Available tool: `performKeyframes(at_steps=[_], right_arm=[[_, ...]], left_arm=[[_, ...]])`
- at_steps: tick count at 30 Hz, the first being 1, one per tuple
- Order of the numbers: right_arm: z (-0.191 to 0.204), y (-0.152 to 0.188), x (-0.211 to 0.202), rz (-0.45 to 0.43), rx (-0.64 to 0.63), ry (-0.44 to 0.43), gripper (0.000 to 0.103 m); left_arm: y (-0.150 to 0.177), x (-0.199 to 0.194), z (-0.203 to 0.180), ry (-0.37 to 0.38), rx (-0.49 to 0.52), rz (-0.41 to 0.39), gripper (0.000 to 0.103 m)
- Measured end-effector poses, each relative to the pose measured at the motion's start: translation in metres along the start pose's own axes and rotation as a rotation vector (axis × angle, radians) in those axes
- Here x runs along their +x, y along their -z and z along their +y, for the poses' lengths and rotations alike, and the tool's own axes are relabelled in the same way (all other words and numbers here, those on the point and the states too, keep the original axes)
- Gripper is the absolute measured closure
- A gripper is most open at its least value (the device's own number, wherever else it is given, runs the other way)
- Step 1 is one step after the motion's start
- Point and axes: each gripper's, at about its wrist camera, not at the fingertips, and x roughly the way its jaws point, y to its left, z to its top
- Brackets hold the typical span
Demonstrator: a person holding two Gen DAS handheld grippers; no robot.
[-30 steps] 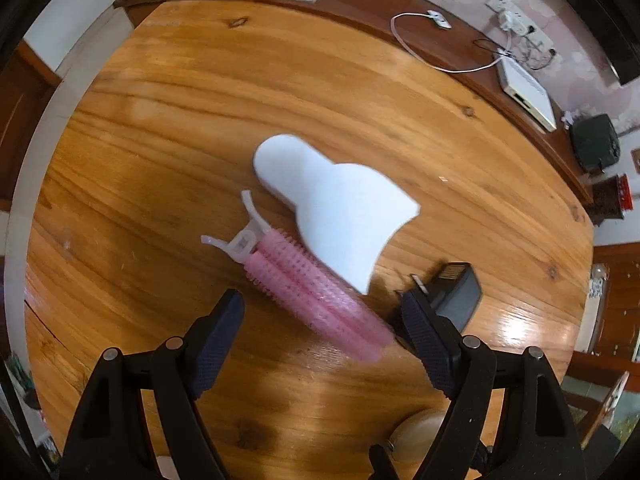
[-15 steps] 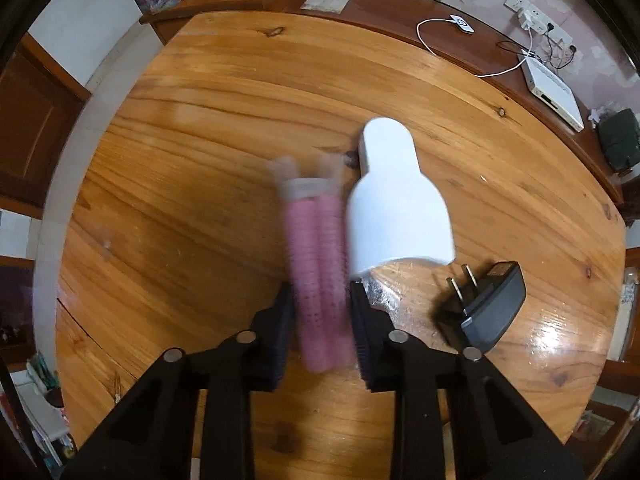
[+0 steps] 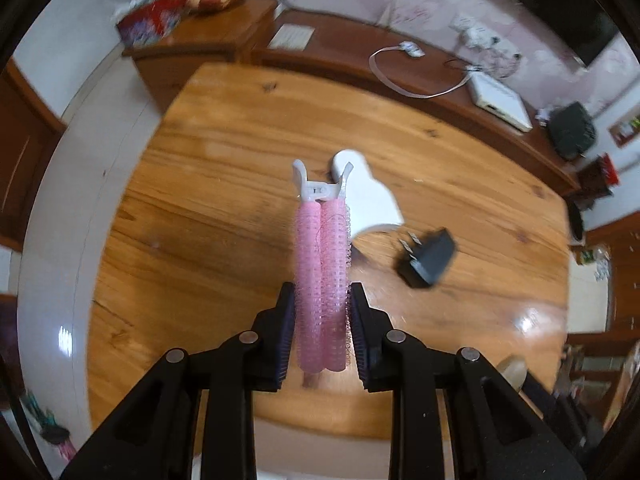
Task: Organize rigid objects
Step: 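Carry the pink rollers and gold compact over the white tray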
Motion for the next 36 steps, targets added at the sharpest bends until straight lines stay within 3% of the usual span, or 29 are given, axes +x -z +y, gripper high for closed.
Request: performKeyframes(at_steps=[10,17,24,31,36], right_arm=[[-0.003,0.069,-0.102,-0.206,-0.017,-0.068,0.048],[0.014,0.127,-0.154,-0.333,-0.02,-0.16,0.048],[0.021,0.173,-0.175,-0.452,-0.013,-0.143,0.048],[0.027,0.201,-0.153,-0.45,-0.009,-0.089,0.047],[0.032,0.21,-0.119,-0.381,-0.027,-0.06,0.047]], left_arm=[[0.067,-0.11,-0.01,0.08,0.244,-0.138,0.075],[0.129,-0.151,0.007,0.153,0.34,-0.207,0.075],[0.175,-0.141,0.023,0.182,0.342,-0.23,0.075],[0.208,-0.107,0.029,0.162,0.327,-0.218,0.075],[0.223,-0.08,0.023,0.099,0.35,-0.2,0.075]])
